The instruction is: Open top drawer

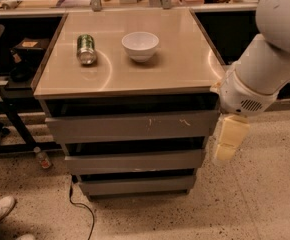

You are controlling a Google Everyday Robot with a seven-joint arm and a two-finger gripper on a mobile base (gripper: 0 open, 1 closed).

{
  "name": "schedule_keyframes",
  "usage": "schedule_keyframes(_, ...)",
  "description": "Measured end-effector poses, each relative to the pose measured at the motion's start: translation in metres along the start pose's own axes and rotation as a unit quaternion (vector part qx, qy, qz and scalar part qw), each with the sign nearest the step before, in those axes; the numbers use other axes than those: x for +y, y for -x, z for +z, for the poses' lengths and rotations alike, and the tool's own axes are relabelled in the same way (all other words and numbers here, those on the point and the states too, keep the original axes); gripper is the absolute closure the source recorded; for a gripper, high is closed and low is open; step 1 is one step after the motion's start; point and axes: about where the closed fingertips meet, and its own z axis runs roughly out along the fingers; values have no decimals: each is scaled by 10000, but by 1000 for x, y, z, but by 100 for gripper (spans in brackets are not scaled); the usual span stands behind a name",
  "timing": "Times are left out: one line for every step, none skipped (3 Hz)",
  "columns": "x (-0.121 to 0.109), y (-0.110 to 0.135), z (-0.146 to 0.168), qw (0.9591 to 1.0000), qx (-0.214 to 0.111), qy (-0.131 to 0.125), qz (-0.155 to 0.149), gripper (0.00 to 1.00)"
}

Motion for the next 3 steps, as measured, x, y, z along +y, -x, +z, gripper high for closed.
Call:
schedule_keyframes(-5,28,42,9996,-226,154,-115,0)
schedule_keyframes(-5,28,42,9996,-226,154,-115,0)
schedule_keyframes(-9,35,55,9996,-244,18,-133,0)
